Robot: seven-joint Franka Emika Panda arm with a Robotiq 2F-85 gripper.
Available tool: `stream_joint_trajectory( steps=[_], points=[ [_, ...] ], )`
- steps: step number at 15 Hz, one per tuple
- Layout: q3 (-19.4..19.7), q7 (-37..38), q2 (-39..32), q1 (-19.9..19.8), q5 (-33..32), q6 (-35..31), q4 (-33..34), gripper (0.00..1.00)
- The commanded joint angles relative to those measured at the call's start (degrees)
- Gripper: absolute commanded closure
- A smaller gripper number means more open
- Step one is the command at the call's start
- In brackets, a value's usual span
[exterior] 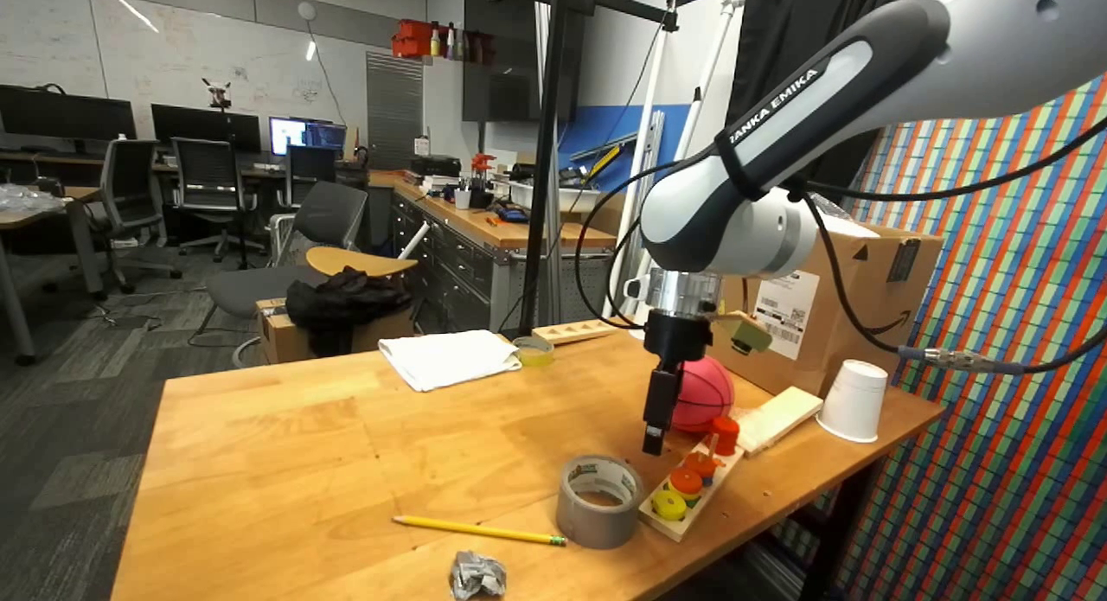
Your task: Hit the ball around and it was not very smooth
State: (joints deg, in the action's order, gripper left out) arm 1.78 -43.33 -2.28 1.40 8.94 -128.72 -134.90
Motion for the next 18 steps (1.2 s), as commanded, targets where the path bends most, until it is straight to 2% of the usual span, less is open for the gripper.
stream_joint_trajectory(
  steps=[1, 4, 7, 10, 12, 15, 17, 18],
  points=[
    [-0.1, 0.4, -3.0, -1.6, -3.9, -3.2, 3.0, 0.00],
    [2.0, 3.5, -3.4, -3.8, -16.5, -6.3, 6.7, 0.00],
    [3.9, 4.8, 1.8, -6.0, -25.3, -6.7, 8.6, 0.00],
    [4.6, 7.0, 7.3, -7.1, -31.0, -12.5, 5.9, 0.00],
    [4.4, 11.3, 10.0, -7.5, -36.0, -18.0, 2.8, 0.00],
    [3.4, 15.3, 12.8, -7.0, -38.5, -20.1, -1.8, 0.00],
    [2.7, 14.8, 14.2, -5.3, -34.2, -19.1, -4.8, 0.00],
    [2.7, 12.2, 14.9, -3.4, -28.6, -18.2, -6.3, 0.00]
  ],
)
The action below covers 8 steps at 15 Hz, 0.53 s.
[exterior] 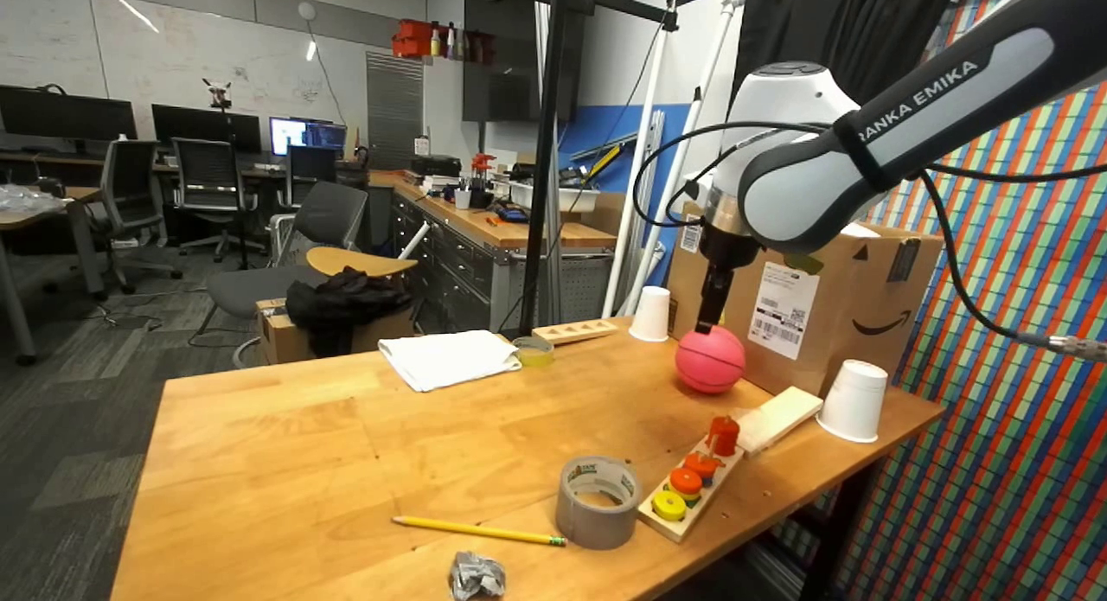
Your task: Hit the ball around and it was not very smooth
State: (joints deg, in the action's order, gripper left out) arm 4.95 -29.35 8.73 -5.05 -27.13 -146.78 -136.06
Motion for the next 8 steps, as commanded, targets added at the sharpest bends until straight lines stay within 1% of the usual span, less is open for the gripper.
stream_joint_trajectory(
  steps=[1, 3, 8],
  points=[
    [-0.1, -0.1, 0.6, 1.1, 2.5, 0.2, -1.4, 0.00],
    [-0.4, -0.1, 0.6, 1.7, 3.3, 0.2, -2.4, 0.00],
    [0.0, -0.1, 0.4, 1.3, 3.3, 0.2, -2.2, 0.00]
  ],
)
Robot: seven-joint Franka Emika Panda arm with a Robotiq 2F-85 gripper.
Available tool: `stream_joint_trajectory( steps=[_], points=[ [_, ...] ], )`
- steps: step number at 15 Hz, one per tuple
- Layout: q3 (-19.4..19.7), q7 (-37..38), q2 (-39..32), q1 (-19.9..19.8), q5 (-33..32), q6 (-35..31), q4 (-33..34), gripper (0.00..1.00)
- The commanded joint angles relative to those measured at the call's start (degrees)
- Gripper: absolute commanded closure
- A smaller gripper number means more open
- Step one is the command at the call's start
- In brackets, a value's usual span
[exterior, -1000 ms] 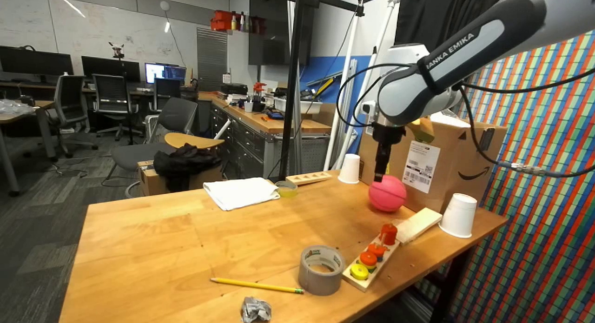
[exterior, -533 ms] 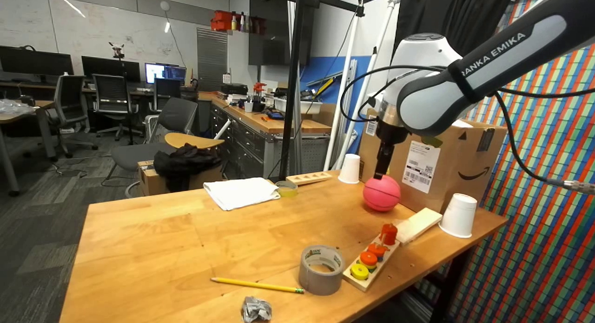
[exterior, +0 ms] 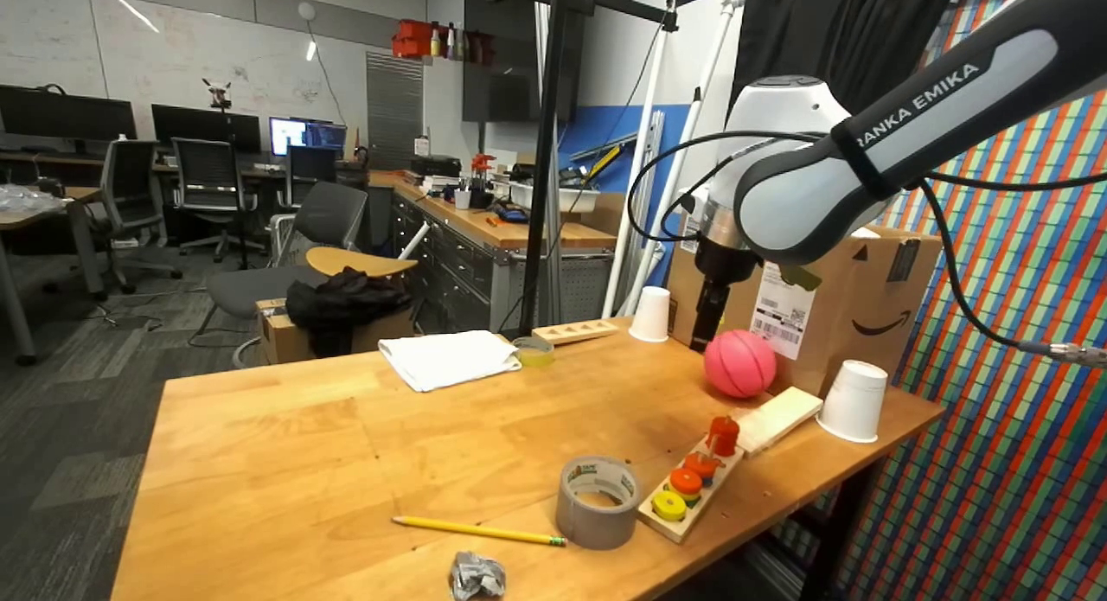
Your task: Hit the ball around and it was not very smooth
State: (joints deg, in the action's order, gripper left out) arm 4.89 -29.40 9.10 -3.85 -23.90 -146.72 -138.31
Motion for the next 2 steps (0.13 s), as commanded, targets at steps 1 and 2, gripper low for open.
stream_joint_trajectory(
  steps=[1, 2],
  points=[
    [0.1, 0.0, 0.0, 0.1, 0.1, 0.2, 0.1, 0.00],
    [0.0, 0.0, 0.0, 0.1, 0.1, 0.2, 0.1, 0.00]
  ],
)
